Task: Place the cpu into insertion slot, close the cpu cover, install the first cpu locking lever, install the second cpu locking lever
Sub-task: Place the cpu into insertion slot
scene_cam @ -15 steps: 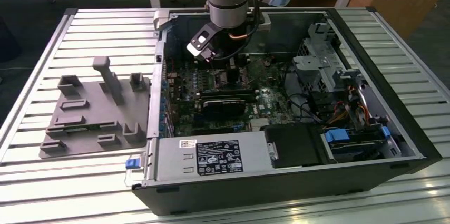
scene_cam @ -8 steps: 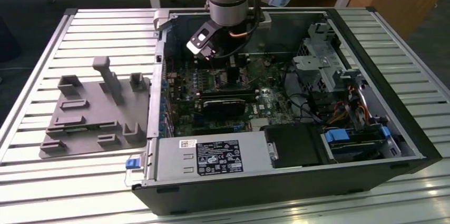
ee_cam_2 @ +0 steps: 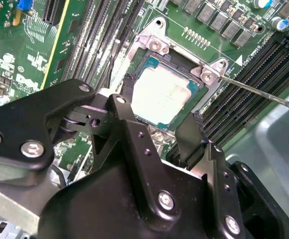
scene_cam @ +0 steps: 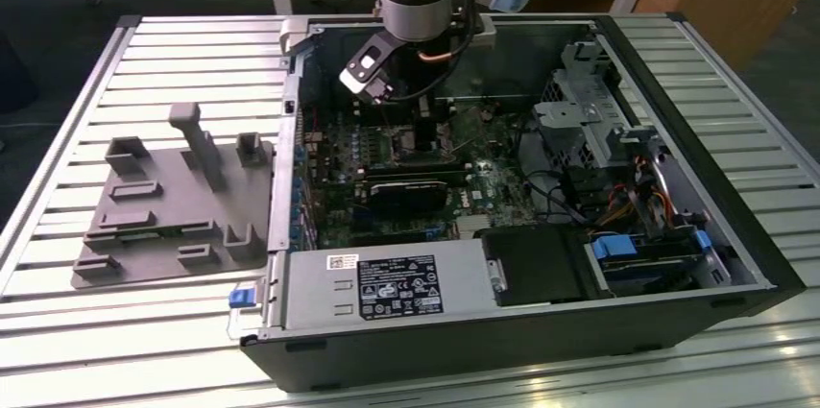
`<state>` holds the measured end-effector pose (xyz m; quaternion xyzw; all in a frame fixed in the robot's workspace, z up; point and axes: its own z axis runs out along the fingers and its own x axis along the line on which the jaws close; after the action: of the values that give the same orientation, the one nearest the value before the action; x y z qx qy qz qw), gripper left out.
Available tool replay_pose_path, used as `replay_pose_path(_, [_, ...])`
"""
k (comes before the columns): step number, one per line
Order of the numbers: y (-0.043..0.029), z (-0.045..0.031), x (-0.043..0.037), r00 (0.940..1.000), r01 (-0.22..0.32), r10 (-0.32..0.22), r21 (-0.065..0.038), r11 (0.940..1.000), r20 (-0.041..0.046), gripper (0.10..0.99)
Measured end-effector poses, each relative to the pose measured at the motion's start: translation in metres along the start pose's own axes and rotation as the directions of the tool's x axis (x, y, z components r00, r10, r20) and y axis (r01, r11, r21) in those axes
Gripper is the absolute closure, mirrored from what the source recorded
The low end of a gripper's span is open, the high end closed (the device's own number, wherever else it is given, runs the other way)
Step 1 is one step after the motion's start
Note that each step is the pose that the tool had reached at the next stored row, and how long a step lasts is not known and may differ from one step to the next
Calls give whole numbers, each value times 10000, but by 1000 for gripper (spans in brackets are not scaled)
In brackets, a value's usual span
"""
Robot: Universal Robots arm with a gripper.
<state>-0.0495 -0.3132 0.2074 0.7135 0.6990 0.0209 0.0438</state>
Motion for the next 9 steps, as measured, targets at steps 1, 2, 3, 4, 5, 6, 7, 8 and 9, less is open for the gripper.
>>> replay_pose_path(1, [0, -1, 0, 10000, 0, 0, 1, 10000, 1, 475])
replay_pose_path(2, [0, -1, 0, 10000, 0, 0, 1, 10000, 0, 490])
replay_pose_path(3, [0, -2, 0, 10000, 0, 0, 1, 10000, 1, 490])
replay_pose_path(4, [0, -2, 0, 10000, 0, 0, 1, 10000, 1, 553])
replay_pose_path(5, [0, -3, 0, 10000, 1, -1, 1, 10000, 1, 612])
replay_pose_path(6, [0, -3, 0, 10000, 0, 0, 1, 10000, 1, 612])
replay_pose_path(7, [0, -4, 0, 10000, 1, -1, 1, 10000, 1, 671])
replay_pose_path(8, [0, -4, 0, 10000, 0, 0, 1, 10000, 1, 671])
replay_pose_path(9, [0, -5, 0, 10000, 0, 0, 1, 10000, 1, 729])
